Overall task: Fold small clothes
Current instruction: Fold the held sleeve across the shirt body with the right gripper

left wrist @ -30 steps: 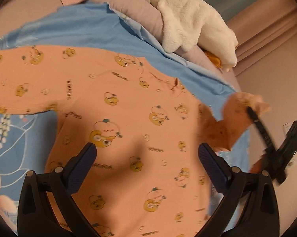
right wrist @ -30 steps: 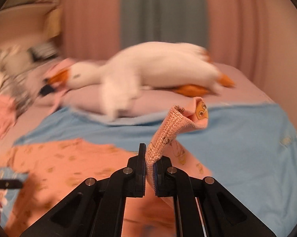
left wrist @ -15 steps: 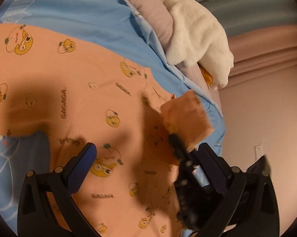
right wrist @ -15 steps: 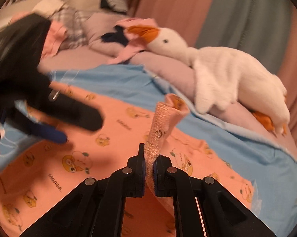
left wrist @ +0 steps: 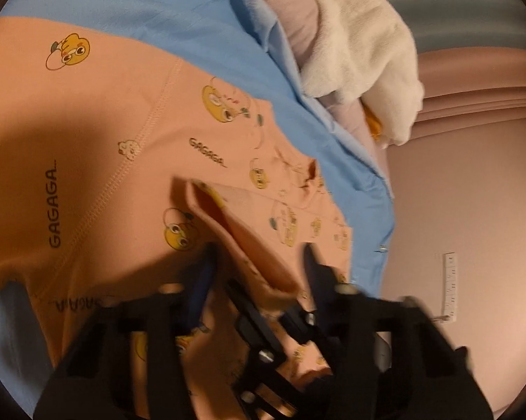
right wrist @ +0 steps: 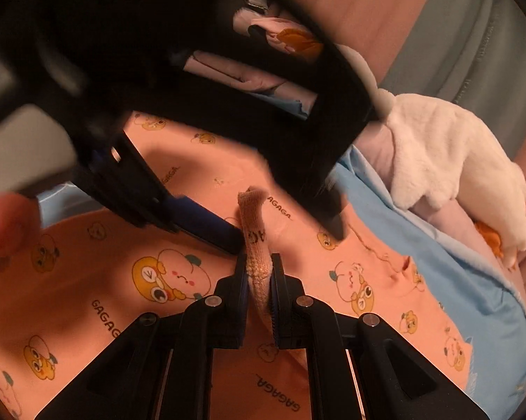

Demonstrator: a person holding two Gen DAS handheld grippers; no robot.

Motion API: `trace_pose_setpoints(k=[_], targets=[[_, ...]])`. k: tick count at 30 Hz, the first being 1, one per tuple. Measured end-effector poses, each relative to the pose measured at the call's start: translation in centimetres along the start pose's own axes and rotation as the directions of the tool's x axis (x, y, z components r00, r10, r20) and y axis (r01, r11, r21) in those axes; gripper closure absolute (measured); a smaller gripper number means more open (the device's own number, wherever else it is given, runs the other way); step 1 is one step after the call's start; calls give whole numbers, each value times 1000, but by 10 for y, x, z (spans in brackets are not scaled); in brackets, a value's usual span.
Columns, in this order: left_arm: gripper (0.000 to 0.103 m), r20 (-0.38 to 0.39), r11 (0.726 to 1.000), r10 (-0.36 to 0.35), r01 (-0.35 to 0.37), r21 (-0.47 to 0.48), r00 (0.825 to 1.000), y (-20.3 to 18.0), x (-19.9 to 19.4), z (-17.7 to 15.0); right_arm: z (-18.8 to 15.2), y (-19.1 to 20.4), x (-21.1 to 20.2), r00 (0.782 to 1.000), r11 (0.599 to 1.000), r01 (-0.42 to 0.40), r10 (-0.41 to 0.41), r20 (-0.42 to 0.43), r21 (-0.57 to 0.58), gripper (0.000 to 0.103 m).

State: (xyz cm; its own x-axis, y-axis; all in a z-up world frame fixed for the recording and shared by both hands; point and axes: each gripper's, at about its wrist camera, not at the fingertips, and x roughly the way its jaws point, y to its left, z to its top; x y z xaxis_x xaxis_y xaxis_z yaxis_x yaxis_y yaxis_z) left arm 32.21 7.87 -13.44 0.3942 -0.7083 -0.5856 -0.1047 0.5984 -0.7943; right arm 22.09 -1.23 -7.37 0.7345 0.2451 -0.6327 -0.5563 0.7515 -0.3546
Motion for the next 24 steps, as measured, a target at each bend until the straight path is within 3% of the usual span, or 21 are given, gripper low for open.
trace_pose_setpoints(k=[1,5,8,12,15,17,20,22,24], targets=[[96,8,1000,16,-16,4,1000,1,1,0,0,-1,0,1000,1000,-3,3,-11,8,94],[94,103,994,75,-82,67,992,0,-12,-1,-7,-8,-20,1000,999,-16,16,-6,52,72],[99,182,977,137,-163,135,974,-3,-23,-5,-24,-38,-40,998,978,-64,59,31,198,62],[99,224,950,220,-261,173,949,6,-27,-9,-56,-98,-48,994,869,-109,104,35,482,62],[98,204,948,255,-286,139,945,19,-28,-8,-81,-132,-45,997,778,-36,67,-27,627,62],[92,191,957,246,-269,109,950,31,-40,-11,-93,-140,-39,995,772,22,46,-90,635,63],[62,206,971,215,-230,56,955,43,-68,-16,-98,-122,-23,976,821,78,53,-212,565,66],[41,238,976,206,-217,22,949,49,-92,-22,-93,-111,-20,975,852,80,40,-217,518,66],[39,281,973,220,-230,3,934,55,-118,-30,-83,-100,-24,980,861,7,95,-174,509,66]])
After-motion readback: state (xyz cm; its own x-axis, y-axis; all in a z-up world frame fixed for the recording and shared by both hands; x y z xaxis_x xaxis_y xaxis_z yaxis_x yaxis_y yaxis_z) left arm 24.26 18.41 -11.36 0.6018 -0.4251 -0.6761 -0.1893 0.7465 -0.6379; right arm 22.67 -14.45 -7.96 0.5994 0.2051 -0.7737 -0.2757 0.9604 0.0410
